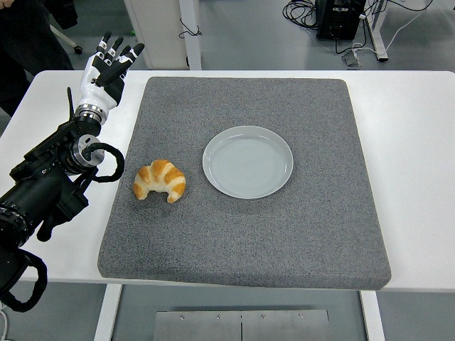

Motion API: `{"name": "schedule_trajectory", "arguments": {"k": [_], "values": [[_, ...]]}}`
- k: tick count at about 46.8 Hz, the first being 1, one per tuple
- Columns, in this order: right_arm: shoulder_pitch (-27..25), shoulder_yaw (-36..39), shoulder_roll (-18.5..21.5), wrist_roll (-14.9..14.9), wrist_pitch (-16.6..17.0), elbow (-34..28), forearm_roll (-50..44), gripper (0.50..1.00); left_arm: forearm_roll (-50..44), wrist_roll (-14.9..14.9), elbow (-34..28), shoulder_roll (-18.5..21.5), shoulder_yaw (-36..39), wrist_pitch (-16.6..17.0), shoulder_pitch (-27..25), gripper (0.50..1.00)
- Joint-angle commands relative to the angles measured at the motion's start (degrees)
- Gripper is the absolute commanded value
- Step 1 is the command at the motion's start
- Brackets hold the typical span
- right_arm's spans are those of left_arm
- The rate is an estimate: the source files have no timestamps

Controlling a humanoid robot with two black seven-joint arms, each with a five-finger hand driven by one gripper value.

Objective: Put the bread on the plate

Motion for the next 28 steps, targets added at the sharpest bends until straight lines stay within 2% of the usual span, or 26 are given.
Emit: {"name": "schedule_trajectory", "arguments": {"k": [1,16,28], "values": [[0.02,0.0,0.0,0.0,-0.03,0.03,0.0,1.0,0.03,0.0,0.0,-0.01,0.0,0.0,-0.01,0.974],[0.02,0.0,0.0,0.0,-0.03,-0.05,0.0,1.0,-0.06,0.44,0.0,-0.01,0.0,0.18,-0.45,0.975],[0.02,0.0,0.0,0.0,-0.03,0.03,0.0,1.0,0.73,6.59,-0.52,0.43,1.05,0.27,-0.97,0.974]]}}
